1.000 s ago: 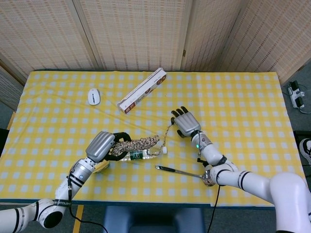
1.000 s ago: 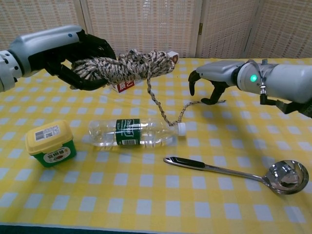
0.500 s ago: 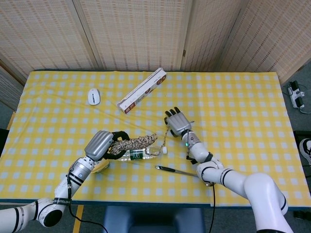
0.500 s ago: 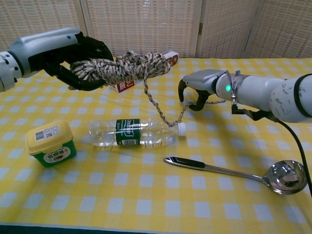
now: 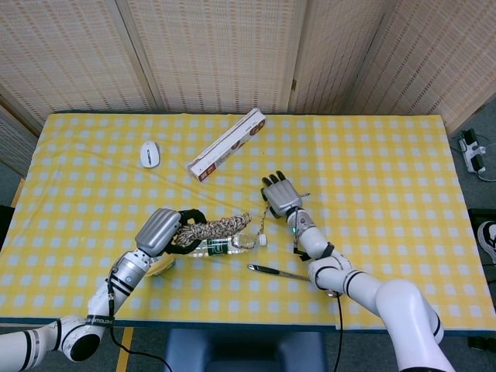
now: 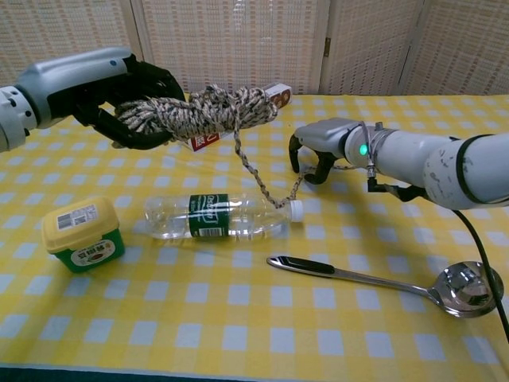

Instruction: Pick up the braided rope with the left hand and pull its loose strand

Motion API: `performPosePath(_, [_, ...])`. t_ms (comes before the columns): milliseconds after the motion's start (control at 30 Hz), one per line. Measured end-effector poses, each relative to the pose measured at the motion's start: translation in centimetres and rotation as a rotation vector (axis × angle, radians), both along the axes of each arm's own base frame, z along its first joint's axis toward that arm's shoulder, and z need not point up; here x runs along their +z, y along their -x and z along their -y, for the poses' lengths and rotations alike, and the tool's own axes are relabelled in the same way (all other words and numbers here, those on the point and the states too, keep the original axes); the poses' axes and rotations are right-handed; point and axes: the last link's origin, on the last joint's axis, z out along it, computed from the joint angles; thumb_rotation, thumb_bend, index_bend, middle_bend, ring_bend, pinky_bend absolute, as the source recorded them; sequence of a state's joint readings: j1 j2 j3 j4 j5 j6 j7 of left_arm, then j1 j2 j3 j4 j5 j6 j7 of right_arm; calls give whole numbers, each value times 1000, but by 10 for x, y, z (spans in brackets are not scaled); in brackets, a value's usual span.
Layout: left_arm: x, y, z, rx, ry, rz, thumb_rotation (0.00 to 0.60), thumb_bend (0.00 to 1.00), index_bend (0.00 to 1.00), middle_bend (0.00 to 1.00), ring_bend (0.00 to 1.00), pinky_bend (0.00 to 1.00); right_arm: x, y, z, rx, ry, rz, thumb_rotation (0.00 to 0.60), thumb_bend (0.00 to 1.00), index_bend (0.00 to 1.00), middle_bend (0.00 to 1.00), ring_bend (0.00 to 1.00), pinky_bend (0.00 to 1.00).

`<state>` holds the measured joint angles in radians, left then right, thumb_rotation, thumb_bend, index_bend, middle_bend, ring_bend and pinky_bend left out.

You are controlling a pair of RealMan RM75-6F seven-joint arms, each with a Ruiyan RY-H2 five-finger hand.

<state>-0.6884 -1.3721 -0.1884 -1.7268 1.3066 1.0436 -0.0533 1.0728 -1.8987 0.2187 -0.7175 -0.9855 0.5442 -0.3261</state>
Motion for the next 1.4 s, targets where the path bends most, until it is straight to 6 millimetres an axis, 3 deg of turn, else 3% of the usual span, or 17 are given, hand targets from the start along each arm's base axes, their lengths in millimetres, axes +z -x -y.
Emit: performPosePath(1400, [-1,9,-1,20,9,5,600,728,725,701,660,708,-13,3,0,17,57,-26,600,482,577,253,132,0])
